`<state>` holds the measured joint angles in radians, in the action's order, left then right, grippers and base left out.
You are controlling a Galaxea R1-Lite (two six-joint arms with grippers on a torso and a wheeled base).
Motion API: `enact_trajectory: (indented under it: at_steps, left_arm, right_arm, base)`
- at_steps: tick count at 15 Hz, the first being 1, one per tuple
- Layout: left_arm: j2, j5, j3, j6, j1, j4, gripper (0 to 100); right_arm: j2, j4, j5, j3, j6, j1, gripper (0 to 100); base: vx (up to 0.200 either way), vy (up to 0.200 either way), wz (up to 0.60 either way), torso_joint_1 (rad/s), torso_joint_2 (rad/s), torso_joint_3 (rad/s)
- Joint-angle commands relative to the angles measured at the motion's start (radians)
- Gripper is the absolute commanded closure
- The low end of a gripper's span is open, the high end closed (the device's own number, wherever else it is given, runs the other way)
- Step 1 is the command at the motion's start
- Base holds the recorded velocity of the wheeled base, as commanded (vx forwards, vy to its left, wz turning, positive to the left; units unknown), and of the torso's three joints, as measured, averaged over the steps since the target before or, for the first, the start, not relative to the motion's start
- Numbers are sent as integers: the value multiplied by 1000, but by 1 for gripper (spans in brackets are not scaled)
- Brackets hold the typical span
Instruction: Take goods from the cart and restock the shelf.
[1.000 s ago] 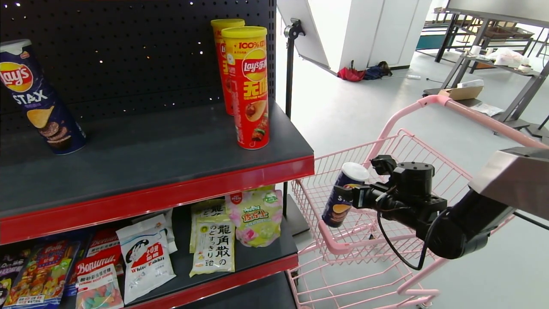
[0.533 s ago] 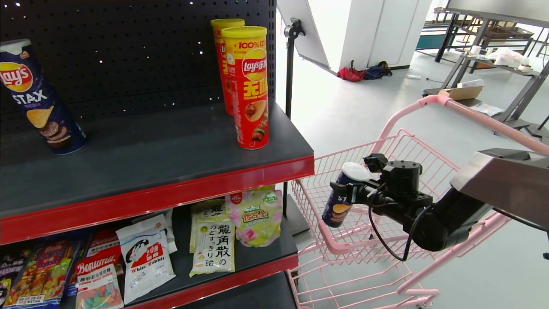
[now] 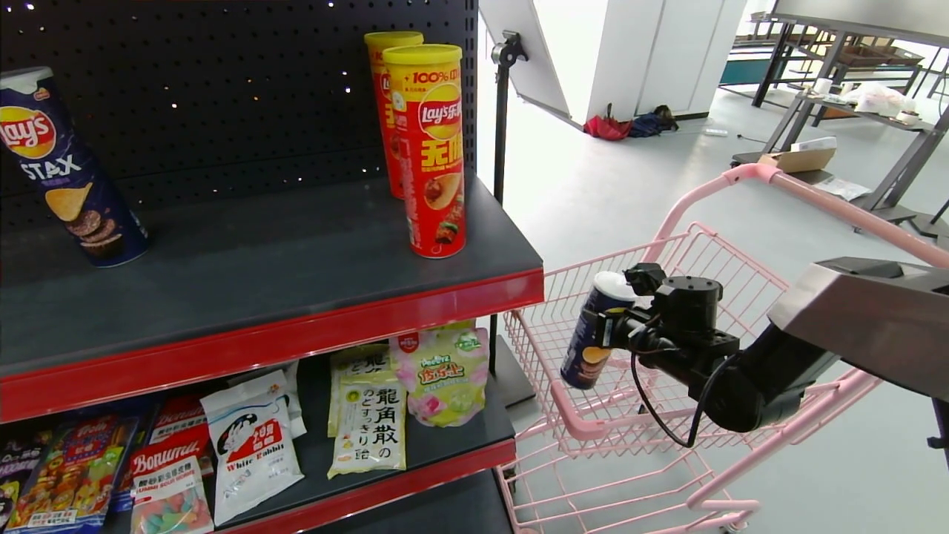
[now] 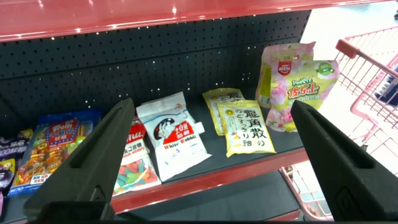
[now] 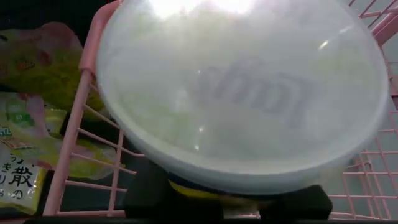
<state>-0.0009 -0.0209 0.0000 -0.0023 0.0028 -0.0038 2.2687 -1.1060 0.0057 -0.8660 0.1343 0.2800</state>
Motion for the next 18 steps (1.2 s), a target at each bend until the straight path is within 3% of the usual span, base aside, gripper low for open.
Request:
enact_trajectory:
  at_steps: [1, 7, 9, 13, 18]
  left_arm:
    - [1, -1, 0, -1, 0, -1, 0]
    - [1, 2, 0, 1, -1, -1, 0]
    - [1, 7, 0, 1, 0, -1, 0]
    - [1, 7, 0, -1, 0, -1, 0]
    - [1, 7, 0, 1, 0, -1, 0]
  right_arm:
    - [-179, 38, -13, 13, -27, -2, 100]
    - [-722, 485, -39, -85, -148, -8, 100]
    - [-945, 755, -125, -74, -206, -4, 100]
    - [-1443, 1212, -179, 120, -245, -45, 100]
    - [-1735, 1373, -182, 245, -269, -157, 100]
  base:
    - [0, 0, 0, 0, 0, 0]
    - [0, 0, 0, 0, 0, 0]
    - [0, 0, 0, 0, 0, 0]
    - [0, 0, 0, 0, 0, 0]
    - [0, 0, 0, 0, 0, 0]
